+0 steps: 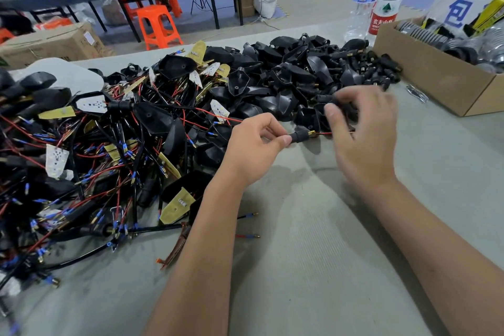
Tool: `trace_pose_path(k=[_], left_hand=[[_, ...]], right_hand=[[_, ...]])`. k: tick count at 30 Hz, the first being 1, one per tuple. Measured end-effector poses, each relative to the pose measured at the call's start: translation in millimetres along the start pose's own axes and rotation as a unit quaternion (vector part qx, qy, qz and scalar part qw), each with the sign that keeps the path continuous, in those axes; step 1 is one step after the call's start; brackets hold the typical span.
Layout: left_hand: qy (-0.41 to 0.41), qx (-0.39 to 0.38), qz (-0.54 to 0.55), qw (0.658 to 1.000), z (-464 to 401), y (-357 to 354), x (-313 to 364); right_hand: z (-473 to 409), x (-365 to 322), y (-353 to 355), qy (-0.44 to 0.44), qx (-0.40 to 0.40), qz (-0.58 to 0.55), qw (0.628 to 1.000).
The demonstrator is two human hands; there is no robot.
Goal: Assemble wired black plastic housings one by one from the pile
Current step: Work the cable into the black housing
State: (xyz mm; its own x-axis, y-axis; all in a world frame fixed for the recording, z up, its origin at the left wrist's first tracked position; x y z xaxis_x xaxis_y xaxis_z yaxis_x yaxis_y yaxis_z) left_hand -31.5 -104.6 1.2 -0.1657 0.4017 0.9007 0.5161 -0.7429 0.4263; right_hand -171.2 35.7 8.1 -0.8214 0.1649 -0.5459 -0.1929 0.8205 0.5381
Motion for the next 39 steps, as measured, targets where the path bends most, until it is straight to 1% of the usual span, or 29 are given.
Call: trace_pose_path(k=[1,2,4,5,7,10,12,14,20,23,30,33,35,39], left_hand=[[-0.002,0.003,0.006,1.000,0,0,0],[-0.004,0.006,0.012,1.000,0,1,0],[-0.013,0.008,0.012,1.000,0,2,0],[-0.015,0.003,0.007,1.000,1,4,0],[-0.013,-0.013,0.006,1.000,2,8,0],[0.017,-0.064,0.002,0.998,4,15,-2],[0.050,-0.097,0.015,0.994,7,19,-5],[0.071,-0.102,0.014,0.992,9,24,-8],[0.068,-0.100,-0.023,0.992,8,27,-6],[0.059,-0.096,-0.029,0.993,9,28,-5],[0.059,-0.083,-0.039,0.994,9,28,-5],[0.058,-0.082,-0.039,0.994,8,28,-5],[0.054,-0.084,-0.033,0.995,9,28,-5],[0.047,-0.087,-0.015,0.995,12,30,-3]], right_hand=[[1,-7,-5,0.046,-0.059,-0.002,0.997],[2,-11,-10,0.073,-0.121,-0.001,0.990],[7,-13,-20,0.089,-0.218,0.007,0.972],[8,-11,-21,0.087,-0.243,0.004,0.966],[5,-8,-19,0.085,-0.269,0.008,0.959],[3,-4,-17,0.082,-0.312,0.042,0.946],[3,-4,-15,0.071,-0.325,0.055,0.941],[1,-4,-11,0.066,-0.333,0.057,0.939],[-1,-1,-7,0.055,-0.363,0.006,0.930],[0,4,-9,0.045,-0.386,0.015,0.921],[-2,11,-9,0.023,-0.349,0.000,0.937],[-1,14,-7,0.002,-0.327,-0.071,0.942],[-1,17,-7,-0.013,-0.324,-0.126,0.938],[-2,21,-8,-0.023,-0.327,-0.170,0.930]])
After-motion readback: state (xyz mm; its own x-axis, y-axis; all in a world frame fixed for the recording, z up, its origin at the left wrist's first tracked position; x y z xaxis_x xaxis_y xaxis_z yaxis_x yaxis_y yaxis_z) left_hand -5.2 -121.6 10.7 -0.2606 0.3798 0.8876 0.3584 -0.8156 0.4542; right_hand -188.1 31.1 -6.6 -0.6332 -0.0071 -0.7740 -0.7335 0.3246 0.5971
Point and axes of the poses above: each hand's wrist, its own z-axis away from the middle knuckle, its own y-axis out of the back of the hand, x = y × z, the point moved 3 cm from there along -z, towards the middle knuckle, and after that the axes turned 11 degrees about -x, right-handed, at the moved point
